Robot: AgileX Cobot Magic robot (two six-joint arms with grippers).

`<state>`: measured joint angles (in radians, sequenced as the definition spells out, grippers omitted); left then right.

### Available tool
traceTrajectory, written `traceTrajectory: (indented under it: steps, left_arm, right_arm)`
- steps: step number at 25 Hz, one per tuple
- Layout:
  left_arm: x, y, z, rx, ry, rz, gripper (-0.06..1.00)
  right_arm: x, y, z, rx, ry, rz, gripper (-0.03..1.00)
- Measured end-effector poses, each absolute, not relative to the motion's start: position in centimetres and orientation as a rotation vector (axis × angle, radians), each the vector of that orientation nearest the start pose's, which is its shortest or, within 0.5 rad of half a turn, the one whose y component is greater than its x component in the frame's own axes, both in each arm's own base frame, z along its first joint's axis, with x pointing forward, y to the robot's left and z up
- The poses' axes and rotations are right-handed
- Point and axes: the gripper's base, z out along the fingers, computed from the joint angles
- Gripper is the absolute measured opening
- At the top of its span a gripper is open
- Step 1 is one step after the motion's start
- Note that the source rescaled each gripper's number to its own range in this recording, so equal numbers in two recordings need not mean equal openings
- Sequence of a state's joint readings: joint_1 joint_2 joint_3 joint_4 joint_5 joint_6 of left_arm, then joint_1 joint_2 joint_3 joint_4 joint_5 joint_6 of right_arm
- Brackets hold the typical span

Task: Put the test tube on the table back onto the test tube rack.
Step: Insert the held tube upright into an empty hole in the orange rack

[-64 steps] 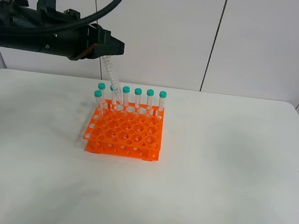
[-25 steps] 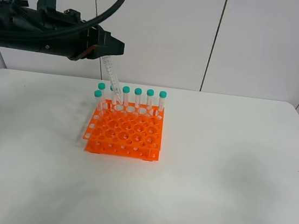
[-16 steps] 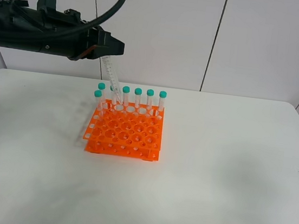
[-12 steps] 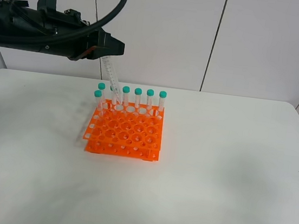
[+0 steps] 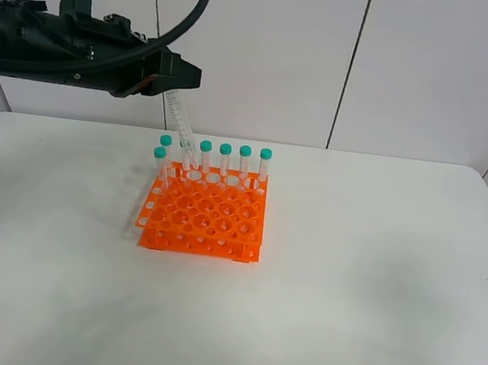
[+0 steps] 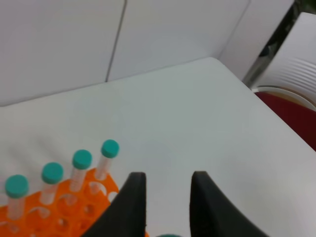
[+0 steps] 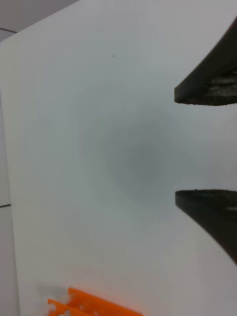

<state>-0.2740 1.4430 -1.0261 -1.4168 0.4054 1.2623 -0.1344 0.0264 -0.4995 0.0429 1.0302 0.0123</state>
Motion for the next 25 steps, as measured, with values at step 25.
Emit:
traceTrajectory:
  steps: [25]
  left_arm:
    - [32.1,-12.4,30.8,0.492,1.873,-0.448,0.00]
  right_arm:
    - [0.1,0.3,28.0,0.149,2.034,-0.024,0.75]
